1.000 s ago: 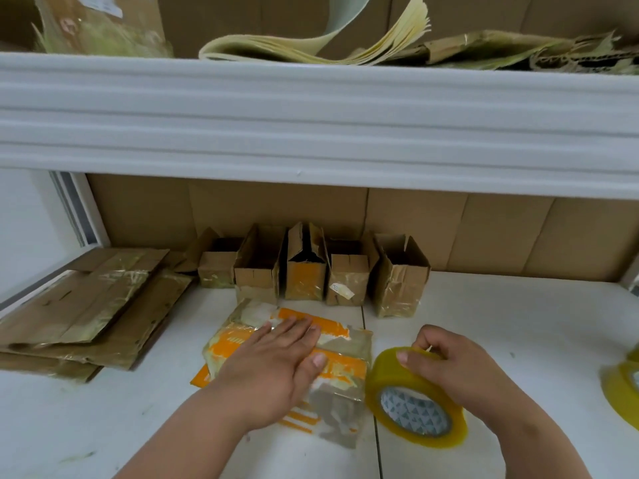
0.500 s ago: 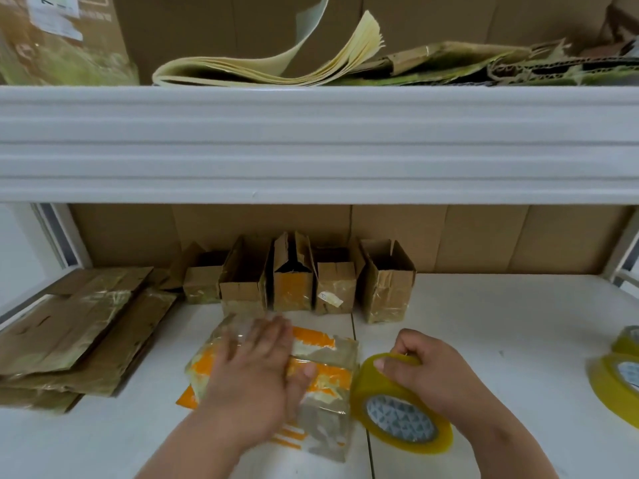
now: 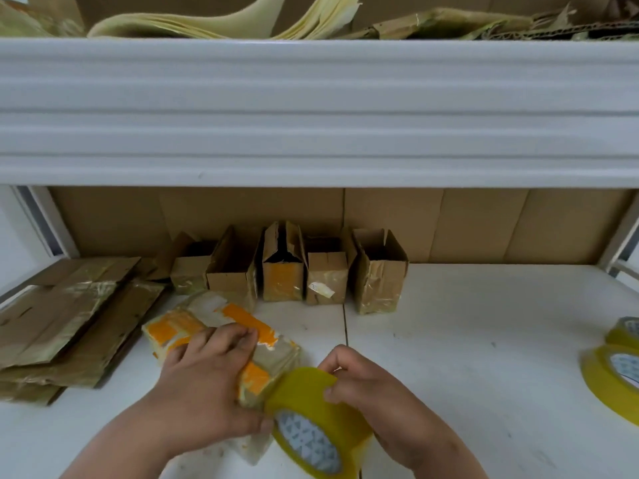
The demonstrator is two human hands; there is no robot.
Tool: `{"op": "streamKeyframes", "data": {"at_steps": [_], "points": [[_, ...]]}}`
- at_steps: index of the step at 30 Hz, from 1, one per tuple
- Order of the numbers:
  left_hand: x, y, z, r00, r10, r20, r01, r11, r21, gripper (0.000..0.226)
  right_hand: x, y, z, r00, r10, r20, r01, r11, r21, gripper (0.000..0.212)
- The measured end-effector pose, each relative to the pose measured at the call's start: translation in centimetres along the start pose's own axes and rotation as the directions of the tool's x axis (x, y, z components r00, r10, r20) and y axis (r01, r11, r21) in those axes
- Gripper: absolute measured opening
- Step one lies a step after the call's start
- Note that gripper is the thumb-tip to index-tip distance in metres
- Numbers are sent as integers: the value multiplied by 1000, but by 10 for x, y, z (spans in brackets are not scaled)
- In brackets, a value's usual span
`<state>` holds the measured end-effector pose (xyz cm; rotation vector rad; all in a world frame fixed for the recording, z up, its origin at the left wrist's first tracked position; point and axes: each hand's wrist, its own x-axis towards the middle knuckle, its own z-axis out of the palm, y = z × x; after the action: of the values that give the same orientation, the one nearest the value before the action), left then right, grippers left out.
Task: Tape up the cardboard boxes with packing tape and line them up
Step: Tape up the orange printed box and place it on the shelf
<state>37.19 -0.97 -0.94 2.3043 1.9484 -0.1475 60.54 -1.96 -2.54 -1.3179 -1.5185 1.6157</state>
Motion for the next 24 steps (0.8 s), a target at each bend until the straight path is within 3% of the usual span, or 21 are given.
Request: {"op": "streamKeyframes", "data": {"at_steps": [4, 8, 13, 19, 24], "points": [[1, -29, 10, 996, 90, 3, -89, 990, -111, 142, 6, 12, 9, 983, -32, 181, 20, 997, 68, 46], [-2, -38, 20, 993, 90, -74, -103, 974, -204, 112, 10, 17, 19, 977, -28, 210, 10, 996, 86, 50], [-2, -38, 26, 986, 37, -160, -80, 960, -270, 114, 7, 26, 18, 968, -18, 248, 6, 999, 52, 37], [-7, -39, 34, 970, 12, -243, -100, 930, -353, 101, 6, 39, 13, 946, -40, 323, 0, 992, 124, 56], [-15, -34, 34, 974, -38, -222, -59, 909, -413, 99, 7, 42, 13, 935, -75, 346, 33, 992, 125, 55]]}}
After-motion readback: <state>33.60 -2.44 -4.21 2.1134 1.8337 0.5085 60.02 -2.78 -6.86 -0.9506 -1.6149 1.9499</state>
